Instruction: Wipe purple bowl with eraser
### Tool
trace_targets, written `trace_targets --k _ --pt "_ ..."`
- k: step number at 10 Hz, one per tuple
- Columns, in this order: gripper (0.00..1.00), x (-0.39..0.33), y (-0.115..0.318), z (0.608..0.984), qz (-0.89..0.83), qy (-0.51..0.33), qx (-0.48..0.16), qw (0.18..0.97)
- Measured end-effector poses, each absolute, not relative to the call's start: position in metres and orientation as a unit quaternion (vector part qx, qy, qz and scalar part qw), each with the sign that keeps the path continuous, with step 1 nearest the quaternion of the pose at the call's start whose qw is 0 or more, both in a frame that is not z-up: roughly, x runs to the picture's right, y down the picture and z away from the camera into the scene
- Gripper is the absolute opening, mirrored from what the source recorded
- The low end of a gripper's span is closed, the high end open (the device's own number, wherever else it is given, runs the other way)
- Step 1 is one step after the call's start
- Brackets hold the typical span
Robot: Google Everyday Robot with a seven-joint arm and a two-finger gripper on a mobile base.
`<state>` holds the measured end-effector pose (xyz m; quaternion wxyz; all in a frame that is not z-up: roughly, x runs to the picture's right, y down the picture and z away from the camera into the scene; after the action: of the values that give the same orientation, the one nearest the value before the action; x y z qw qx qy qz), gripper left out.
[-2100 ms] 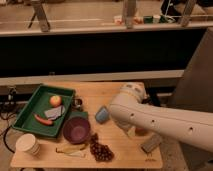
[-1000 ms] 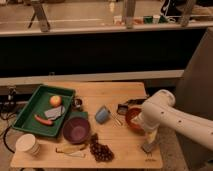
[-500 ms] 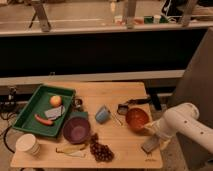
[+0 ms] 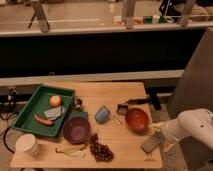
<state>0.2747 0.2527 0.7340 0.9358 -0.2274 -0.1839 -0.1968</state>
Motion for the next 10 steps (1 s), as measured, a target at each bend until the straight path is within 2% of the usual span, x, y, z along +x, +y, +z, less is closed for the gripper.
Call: trace_targets --k 10 --pt "0.79 0.255 0.280 0.769 -0.245 -0.145 -0.288 0.914"
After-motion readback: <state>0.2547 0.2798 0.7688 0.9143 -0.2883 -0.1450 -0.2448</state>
